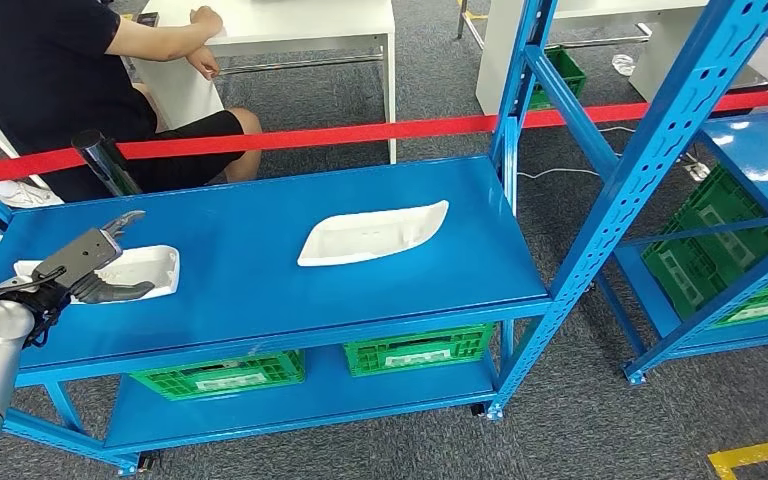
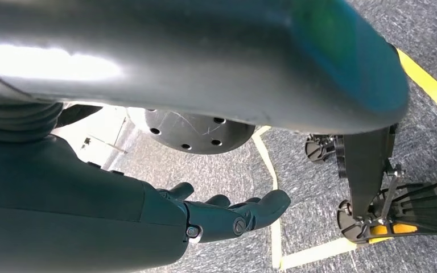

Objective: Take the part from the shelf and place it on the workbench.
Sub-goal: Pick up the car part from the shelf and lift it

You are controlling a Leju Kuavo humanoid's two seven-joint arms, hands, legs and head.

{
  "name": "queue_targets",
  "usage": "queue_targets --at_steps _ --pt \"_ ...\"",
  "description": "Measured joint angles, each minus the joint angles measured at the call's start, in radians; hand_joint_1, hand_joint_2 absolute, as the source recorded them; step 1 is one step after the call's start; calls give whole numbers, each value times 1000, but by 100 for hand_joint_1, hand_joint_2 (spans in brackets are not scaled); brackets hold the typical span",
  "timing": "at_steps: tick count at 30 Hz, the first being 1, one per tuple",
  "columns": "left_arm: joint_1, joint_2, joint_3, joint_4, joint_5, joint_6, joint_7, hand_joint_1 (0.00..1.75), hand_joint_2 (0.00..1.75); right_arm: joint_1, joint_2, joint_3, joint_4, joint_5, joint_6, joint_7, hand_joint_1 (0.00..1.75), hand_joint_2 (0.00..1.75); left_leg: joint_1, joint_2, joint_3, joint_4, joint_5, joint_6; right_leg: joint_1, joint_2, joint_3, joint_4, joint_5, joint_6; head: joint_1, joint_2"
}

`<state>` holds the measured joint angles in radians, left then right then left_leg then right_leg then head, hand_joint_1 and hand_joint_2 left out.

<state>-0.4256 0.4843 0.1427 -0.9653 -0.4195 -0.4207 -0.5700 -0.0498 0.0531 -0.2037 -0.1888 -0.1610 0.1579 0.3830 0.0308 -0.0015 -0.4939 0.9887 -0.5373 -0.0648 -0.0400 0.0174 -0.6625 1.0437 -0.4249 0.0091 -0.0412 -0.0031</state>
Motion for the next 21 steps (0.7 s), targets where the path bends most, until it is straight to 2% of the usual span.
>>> queue_targets --at_steps 21 --pt "-33 40 -32 108 -162 -79 -34 0 175 -1 0 0 0 2 0 0 0 0 0 0 0 0 0 0 0 0 0 -1 0 0 0 0"
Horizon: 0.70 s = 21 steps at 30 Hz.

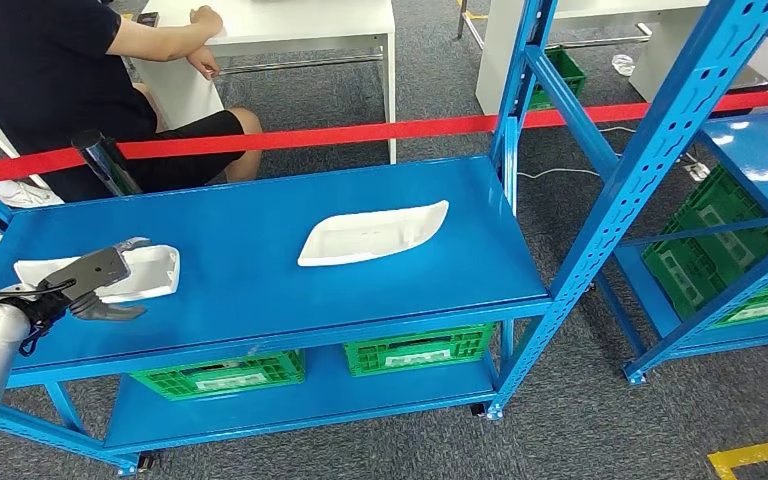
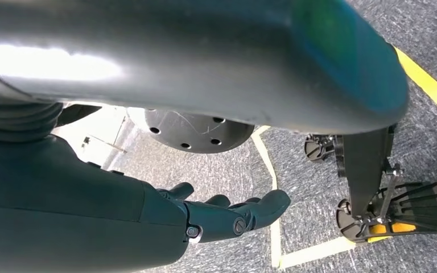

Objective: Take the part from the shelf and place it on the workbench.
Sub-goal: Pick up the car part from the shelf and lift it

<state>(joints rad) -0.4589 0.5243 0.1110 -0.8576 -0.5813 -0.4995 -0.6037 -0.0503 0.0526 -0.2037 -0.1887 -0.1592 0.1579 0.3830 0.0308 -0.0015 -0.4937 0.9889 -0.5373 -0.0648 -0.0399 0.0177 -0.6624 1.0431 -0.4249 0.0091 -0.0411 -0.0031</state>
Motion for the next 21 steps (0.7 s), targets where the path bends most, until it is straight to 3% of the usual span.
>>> queue_targets --at_steps 8,16,17,19,20,21 --pt "-58 0 -49 61 -103 61 52 0 175 0 0 -1 0 -8 0 0 0 0 0 0 0 0 0 0 0 0 0 0 0 0 0 0" --pt "-60 0 -51 63 -106 64 55 6 175 0 0 -1 0 -8 0 0 0 0 0 0 0 0 0 0 0 0 0 0 0 0 0 0" --pt "-64 -2 -55 67 -112 71 60 25 175 0 0 -1 0 -9 0 0 0 0 0 0 0 0 0 0 0 0 0 0 0 0 0 0" --pt "-77 -4 -66 79 -128 88 73 79 175 0 0 -2 0 -10 0 0 0 0 0 0 0 1 0 0 0 0 0 0 0 0 0 0" --pt "-91 -9 -79 94 -142 106 84 120 175 0 0 -5 0 -12 0 0 0 0 0 0 0 1 0 0 0 0 0 -1 0 1 0 0" --pt "-102 -13 -91 108 -152 120 92 145 175 0 0 -8 0 -13 0 0 0 0 0 0 0 1 0 0 0 0 0 -1 1 1 0 0"
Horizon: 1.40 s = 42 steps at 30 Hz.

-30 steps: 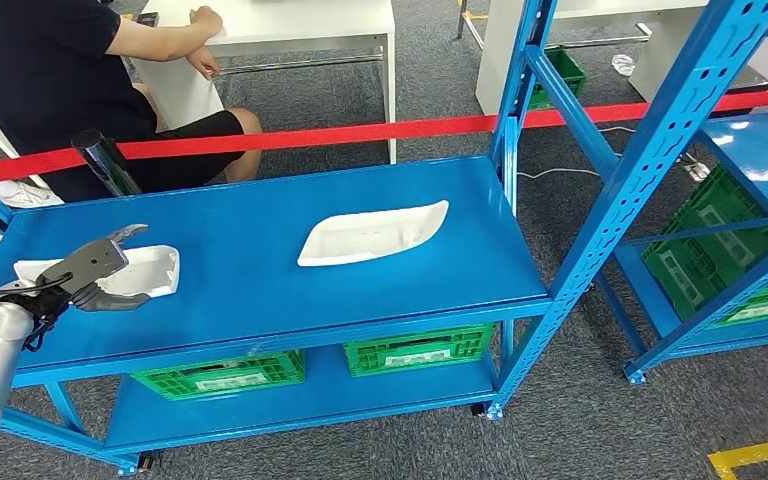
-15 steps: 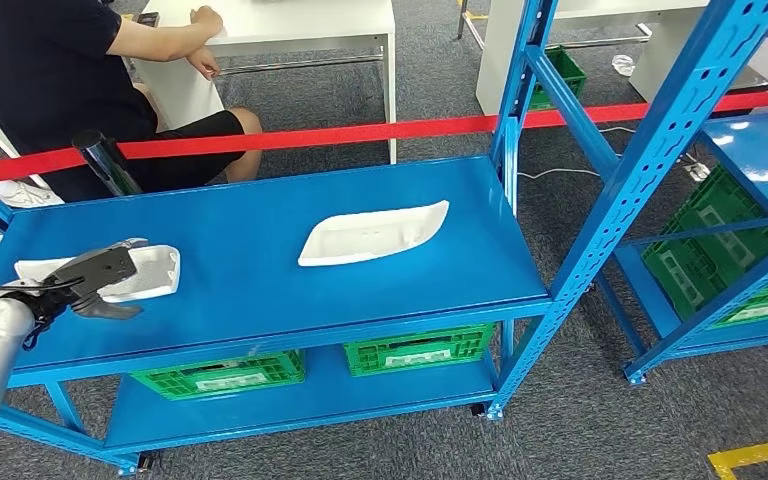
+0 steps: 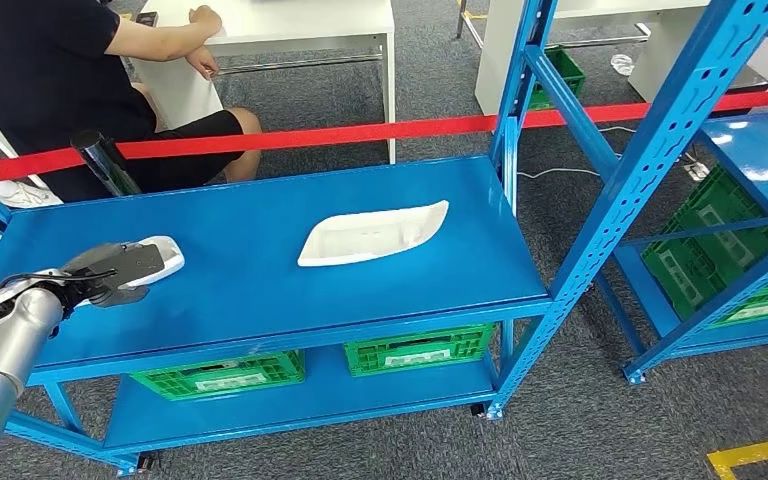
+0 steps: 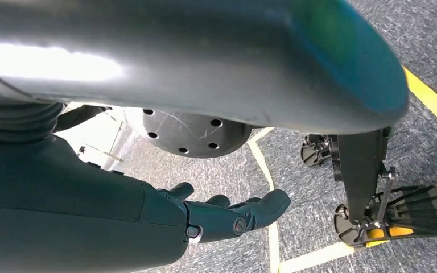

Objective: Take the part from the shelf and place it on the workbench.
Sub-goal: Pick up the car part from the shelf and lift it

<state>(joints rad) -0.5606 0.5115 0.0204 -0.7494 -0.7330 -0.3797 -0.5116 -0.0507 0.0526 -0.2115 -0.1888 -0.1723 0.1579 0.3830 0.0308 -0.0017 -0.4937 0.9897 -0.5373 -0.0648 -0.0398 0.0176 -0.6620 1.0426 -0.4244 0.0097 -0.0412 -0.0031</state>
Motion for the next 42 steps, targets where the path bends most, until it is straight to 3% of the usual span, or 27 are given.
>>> queue_targets --at_steps 2,16,31,38,42 --pt "-29 -12 -36 46 -25 38 21 175 175 0 0 -9 0 -3 0 0 0 0 0 1 0 0 0 0 0 1 0 0 0 0 0 0" --pt "-56 -24 -76 97 -20 72 29 175 175 1 0 -16 0 0 0 0 0 0 0 0 1 0 -1 1 0 0 2 -1 0 0 0 0" --pt "63 -4 -45 -13 14 108 3 175 175 1 0 -16 0 16 0 0 0 0 0 0 2 0 -1 1 0 -1 4 -1 -1 1 0 0" --pt "67 -6 -21 -19 61 117 -40 175 175 0 0 -16 0 21 0 0 0 0 0 0 2 0 -1 1 0 -1 4 -1 -1 1 0 0" --pt "56 -34 10 -19 183 81 -106 175 175 -1 0 -16 0 20 0 0 0 0 0 -1 3 1 -1 1 0 -1 4 -1 -1 1 0 0"
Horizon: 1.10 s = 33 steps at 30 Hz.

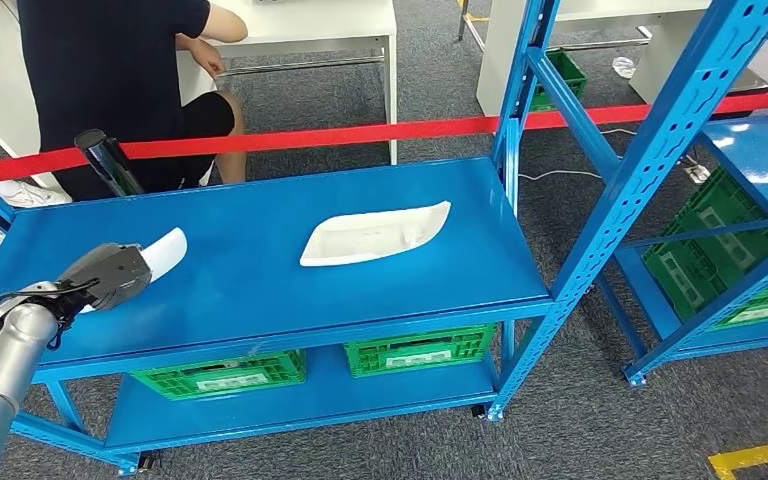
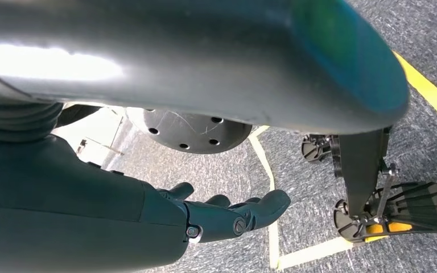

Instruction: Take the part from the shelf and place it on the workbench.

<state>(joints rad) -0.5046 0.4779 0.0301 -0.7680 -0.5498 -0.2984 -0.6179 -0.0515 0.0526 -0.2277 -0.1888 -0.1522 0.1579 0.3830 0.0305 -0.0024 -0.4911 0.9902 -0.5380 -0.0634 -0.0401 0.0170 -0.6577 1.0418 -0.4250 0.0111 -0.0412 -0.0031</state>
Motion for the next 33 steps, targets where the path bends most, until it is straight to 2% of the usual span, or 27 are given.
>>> queue_targets --at_steps 4,9,15,23,29,33 --pt "0 -57 54 -51 205 -91 -23 175 175 -1 0 0 0 0 0 0 0 0 0 -1 0 1 0 1 0 0 0 0 0 0 0 0" --pt "46 -128 109 -203 427 -190 -12 175 175 0 0 0 0 -1 0 0 0 0 0 0 0 1 -2 2 0 0 0 -1 0 1 0 0" --pt "110 -181 121 -364 526 -224 16 175 175 1 0 0 0 2 0 0 0 0 0 0 -1 1 -2 3 0 0 0 -1 -1 2 0 0" --pt "210 -269 124 -618 821 -376 101 175 175 1 0 0 0 26 0 0 0 0 0 0 -1 1 -3 5 0 0 1 -2 -2 3 0 0" --pt "225 -274 121 -708 951 -431 117 175 175 1 0 0 0 41 0 0 0 0 0 0 -1 2 -4 5 -1 0 1 -3 -1 3 0 0" --pt "214 -264 110 -716 970 -443 123 175 175 1 2 0 0 40 0 0 0 0 -4 -1 -6 13 -4 22 -10 -2 3 -11 7 16 -2 0"
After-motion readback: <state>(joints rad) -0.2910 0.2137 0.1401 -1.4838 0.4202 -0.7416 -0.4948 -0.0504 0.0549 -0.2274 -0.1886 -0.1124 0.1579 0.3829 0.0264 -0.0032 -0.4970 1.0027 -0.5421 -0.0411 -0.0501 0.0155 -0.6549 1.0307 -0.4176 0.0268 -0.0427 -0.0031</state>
